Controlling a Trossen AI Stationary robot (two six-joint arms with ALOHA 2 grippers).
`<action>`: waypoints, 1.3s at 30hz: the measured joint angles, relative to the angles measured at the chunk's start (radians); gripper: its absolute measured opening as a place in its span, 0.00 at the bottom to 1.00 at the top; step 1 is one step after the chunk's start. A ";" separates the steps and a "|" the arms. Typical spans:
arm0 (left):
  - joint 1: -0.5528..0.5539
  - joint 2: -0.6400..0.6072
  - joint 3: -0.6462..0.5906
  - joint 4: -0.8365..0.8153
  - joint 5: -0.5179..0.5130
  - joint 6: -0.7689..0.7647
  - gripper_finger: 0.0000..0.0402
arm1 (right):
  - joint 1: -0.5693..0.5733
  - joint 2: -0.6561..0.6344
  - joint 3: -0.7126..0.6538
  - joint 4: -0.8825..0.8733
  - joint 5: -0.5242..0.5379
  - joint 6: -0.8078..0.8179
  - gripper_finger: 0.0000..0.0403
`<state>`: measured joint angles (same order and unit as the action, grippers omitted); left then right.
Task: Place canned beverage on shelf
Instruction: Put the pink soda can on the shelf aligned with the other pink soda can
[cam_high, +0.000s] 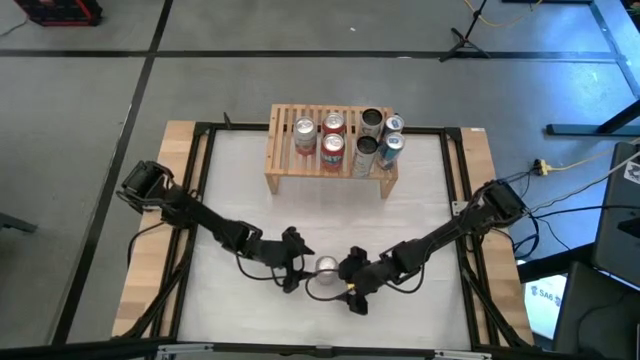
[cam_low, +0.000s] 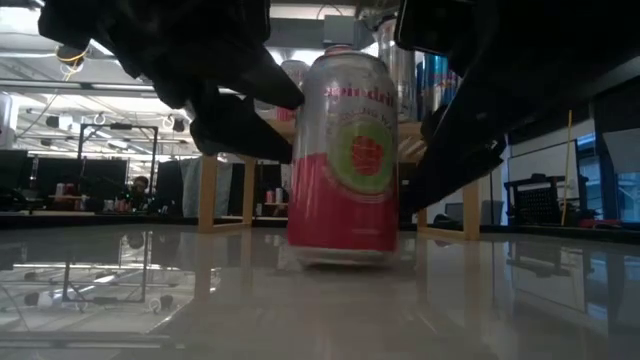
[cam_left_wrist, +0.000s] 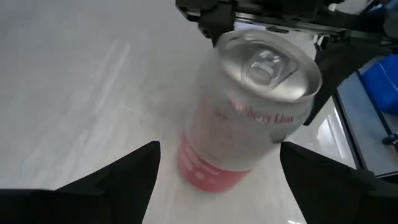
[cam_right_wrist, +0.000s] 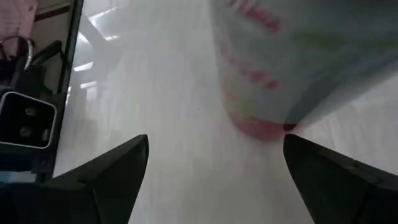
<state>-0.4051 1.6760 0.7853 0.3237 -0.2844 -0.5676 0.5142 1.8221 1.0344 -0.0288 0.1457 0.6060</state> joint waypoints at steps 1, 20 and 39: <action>-0.002 0.000 0.000 0.000 0.000 -0.003 0.81 | -0.005 0.000 0.000 0.001 -0.013 0.000 0.90; -0.008 -0.186 0.203 -0.408 0.128 0.052 0.81 | 0.031 -0.162 0.019 -0.154 0.014 -0.003 0.90; -0.008 -0.055 0.567 -0.629 0.033 -0.004 0.81 | 0.236 -0.304 0.020 -0.327 0.176 0.107 0.90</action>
<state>-0.4126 1.6205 1.3524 -0.3052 -0.2513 -0.5720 0.7506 1.5185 1.0542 -0.3557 0.3222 0.7125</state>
